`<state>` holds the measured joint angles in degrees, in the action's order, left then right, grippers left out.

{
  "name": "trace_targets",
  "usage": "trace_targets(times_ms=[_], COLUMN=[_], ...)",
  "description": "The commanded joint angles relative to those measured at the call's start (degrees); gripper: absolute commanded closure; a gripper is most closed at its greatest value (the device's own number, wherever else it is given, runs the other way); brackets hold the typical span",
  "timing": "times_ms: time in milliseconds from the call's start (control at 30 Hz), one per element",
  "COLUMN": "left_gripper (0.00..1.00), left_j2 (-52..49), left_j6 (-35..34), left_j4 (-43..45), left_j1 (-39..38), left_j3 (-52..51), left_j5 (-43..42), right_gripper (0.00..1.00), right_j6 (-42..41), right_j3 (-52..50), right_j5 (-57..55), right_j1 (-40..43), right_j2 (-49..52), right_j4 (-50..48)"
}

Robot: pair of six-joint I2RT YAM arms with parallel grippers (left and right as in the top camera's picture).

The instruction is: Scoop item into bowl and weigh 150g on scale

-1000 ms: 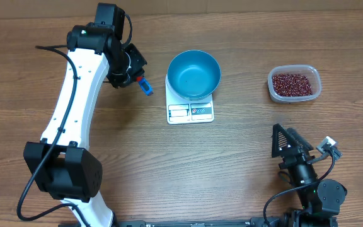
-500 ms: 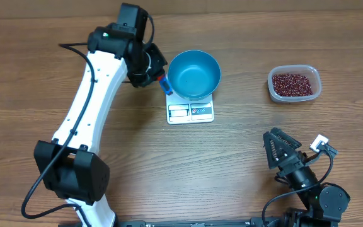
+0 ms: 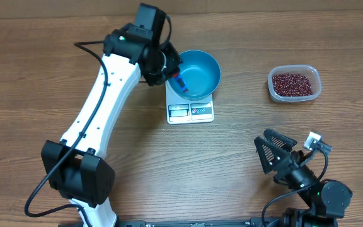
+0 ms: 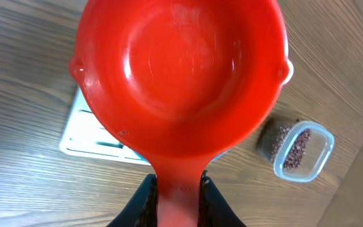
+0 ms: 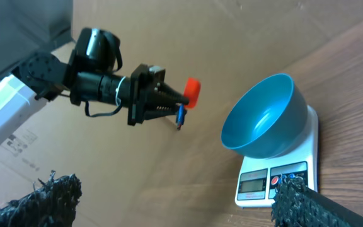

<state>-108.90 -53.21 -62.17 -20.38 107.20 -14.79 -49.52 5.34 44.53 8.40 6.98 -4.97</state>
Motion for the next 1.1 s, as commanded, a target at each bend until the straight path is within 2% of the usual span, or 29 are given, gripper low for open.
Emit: trace_targets(times_ms=[0,200,333,667,833,1067], left_gripper=[0.94,0.93,0.93,0.92,0.91,0.91], left_j2=[0.0,0.0,0.0,-0.1,-0.1,-0.1], left_j6=[-3.0,-4.3,-5.1,-6.0,-6.0,-6.0], left_j4=[0.8,0.8,0.7,0.7,0.7,0.7], left_j1=[-0.9,-1.0,-1.0,-1.0,-1.0,-1.0], left_j3=[1.5,1.5,1.5,1.5,1.5,1.5], left_j5=[0.1,0.1,0.1,0.1,-0.3,-1.4], right_gripper=[0.01,0.0,0.01,0.0,0.0,0.0], right_j6=[6.2,12.1,12.7,14.3,14.0,10.6], right_j3=[5.9,14.2,18.4,25.2,26.4,26.6], right_j5=[0.5,-0.2,-3.8,-25.7,-31.6,-32.0], right_j1=[-1.3,-4.6,-9.2,-28.6,-34.7,-37.7], right_j2=[6.1,20.4,28.6,41.6,46.9,55.1], right_j4=[0.3,0.4,0.3,-0.5,-6.2,-17.9])
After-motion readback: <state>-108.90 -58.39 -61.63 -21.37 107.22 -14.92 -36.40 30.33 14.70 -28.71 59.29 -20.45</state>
